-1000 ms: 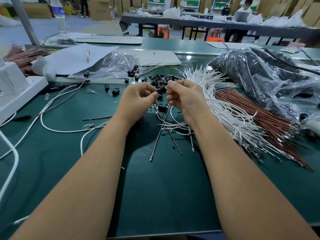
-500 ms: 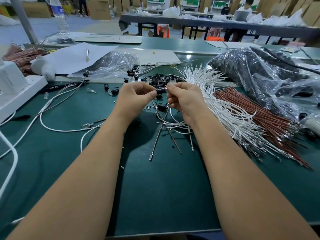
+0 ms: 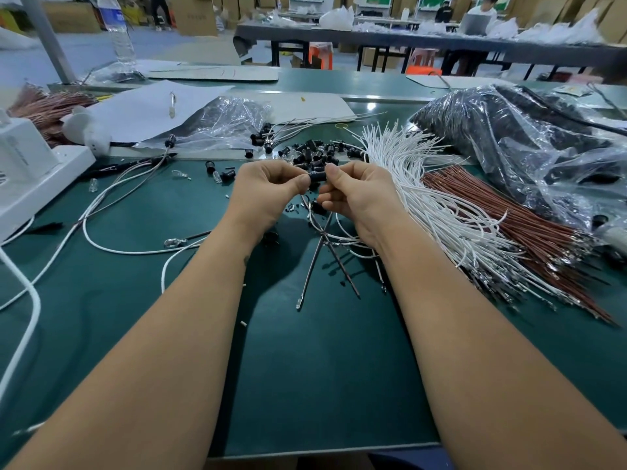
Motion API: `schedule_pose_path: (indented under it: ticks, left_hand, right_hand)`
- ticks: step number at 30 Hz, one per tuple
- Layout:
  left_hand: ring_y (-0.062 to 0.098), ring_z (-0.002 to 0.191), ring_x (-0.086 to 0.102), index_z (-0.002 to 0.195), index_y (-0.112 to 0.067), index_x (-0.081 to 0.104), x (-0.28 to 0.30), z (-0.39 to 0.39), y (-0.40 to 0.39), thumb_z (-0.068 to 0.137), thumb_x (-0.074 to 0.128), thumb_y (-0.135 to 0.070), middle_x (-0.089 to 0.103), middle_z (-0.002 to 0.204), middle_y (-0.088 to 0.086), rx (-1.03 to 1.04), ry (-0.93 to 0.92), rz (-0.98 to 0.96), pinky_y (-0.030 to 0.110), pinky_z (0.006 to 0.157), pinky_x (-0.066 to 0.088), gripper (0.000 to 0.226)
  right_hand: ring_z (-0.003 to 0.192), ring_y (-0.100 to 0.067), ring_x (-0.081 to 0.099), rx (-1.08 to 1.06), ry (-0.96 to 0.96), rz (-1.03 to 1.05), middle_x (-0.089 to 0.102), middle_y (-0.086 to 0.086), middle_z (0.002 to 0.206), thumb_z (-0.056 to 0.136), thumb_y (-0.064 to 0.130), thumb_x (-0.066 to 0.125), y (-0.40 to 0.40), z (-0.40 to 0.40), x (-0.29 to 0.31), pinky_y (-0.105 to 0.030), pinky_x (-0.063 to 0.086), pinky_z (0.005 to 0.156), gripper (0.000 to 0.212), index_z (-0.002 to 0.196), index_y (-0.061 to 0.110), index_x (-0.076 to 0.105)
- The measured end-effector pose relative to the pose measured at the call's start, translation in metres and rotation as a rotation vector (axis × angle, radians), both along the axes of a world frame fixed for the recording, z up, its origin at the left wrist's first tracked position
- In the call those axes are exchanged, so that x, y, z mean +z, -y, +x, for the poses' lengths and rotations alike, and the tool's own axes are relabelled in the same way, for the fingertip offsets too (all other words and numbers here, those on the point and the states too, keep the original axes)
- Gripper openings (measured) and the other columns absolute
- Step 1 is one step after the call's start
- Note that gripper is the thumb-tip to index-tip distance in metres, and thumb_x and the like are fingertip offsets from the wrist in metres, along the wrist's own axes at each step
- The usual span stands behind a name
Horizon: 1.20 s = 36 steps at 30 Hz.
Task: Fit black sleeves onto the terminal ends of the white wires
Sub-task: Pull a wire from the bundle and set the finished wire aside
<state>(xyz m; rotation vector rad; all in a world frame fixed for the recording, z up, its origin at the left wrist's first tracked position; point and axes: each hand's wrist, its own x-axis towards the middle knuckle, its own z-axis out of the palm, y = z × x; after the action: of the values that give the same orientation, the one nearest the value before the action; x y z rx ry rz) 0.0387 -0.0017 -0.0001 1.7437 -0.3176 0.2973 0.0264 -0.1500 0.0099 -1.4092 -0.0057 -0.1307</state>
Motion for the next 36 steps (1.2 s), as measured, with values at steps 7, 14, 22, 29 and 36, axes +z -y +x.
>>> schedule_pose_path:
  ticks: [7,14,22,29,36]
  left_hand:
    - [0.01,0.066,0.062,0.077,-0.016,0.07,-0.001,0.001,0.0,0.084,0.072,-0.009,0.068,0.068,0.0,-0.008,0.01,-0.002,0.026,0.076,0.054,0.01]
    - [0.004,0.063,0.062,0.077,-0.016,0.07,0.005,0.002,0.004,0.084,0.071,-0.009,0.067,0.068,-0.001,0.027,0.044,-0.027,0.017,0.071,0.052,0.009]
    - [-0.004,0.051,0.05,0.096,-0.016,0.072,0.017,0.003,-0.005,0.088,0.067,-0.014,0.067,0.069,0.0,0.049,0.116,0.221,0.008,0.054,0.038,0.009]
    - [0.001,0.038,0.041,0.079,-0.02,0.072,0.009,0.002,-0.041,0.093,0.06,-0.024,0.071,0.071,0.0,0.086,-0.051,0.52,0.014,0.046,0.034,0.019]
    - [0.013,0.068,0.057,0.088,-0.013,0.075,0.012,0.005,-0.071,0.089,0.061,-0.019,0.068,0.073,0.003,0.503,0.078,0.365,0.024,0.065,0.039,0.016]
  right_hand:
    - [0.05,-0.016,0.066,0.035,0.032,0.012,0.067,-0.004,0.057,0.095,0.011,0.058,-0.002,0.0,-0.003,-0.022,0.055,0.05,0.021,0.076,0.006,0.057]
    - [0.054,-0.02,0.066,-0.027,0.084,-0.028,0.067,-0.011,0.065,0.095,0.013,0.059,-0.004,-0.001,0.002,-0.026,0.055,0.052,0.017,0.084,0.0,0.059]
    - [0.053,-0.012,0.064,-0.074,0.191,-0.166,0.063,-0.009,0.069,0.092,-0.003,0.058,-0.008,-0.003,0.009,-0.023,0.054,0.052,0.006,0.093,0.003,0.056]
    - [0.058,-0.011,0.065,-0.244,0.196,-0.245,0.065,-0.014,0.084,0.093,0.0,0.058,0.004,0.002,0.003,-0.024,0.056,0.057,0.014,0.088,0.013,0.055]
    - [0.071,-0.021,0.066,-0.169,0.308,-0.711,0.064,-0.003,0.077,0.093,0.01,0.059,-0.003,0.002,-0.003,-0.034,0.056,0.068,0.008,0.093,0.018,0.059]
